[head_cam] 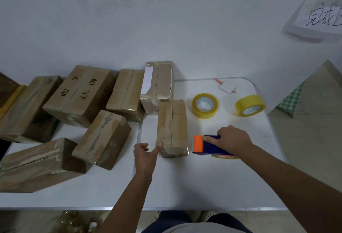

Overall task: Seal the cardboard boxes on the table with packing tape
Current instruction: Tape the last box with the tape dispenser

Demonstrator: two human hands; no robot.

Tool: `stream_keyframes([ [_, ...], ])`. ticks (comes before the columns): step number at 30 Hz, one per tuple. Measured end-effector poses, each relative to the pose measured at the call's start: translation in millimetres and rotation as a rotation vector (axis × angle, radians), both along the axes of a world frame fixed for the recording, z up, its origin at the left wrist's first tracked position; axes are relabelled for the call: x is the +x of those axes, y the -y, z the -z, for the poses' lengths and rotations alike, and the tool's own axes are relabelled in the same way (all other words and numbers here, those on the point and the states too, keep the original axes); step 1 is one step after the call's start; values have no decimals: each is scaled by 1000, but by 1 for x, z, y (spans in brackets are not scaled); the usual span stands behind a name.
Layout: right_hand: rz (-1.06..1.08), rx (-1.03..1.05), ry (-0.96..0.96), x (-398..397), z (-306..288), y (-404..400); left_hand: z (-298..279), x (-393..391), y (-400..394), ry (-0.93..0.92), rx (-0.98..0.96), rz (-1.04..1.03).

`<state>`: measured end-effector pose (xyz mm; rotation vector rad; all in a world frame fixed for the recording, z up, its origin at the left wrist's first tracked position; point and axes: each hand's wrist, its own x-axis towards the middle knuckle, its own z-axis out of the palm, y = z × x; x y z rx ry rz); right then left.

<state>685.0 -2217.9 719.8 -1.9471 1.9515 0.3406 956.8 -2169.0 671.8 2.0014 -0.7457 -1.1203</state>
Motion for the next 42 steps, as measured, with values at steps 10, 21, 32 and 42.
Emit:
stream_keyframes([
  [10,34,35,-27,21,8,-8,5,29,13,-15,58,157],
  [21,11,62,-54,30,11,-4,14,53,15,169,14,321],
  [32,8,31,-81,31,9,-4,14,84,9,695,-227,624],
  [42,19,7,-38,31,12,-10,17,53,13,856,-623,1134],
])
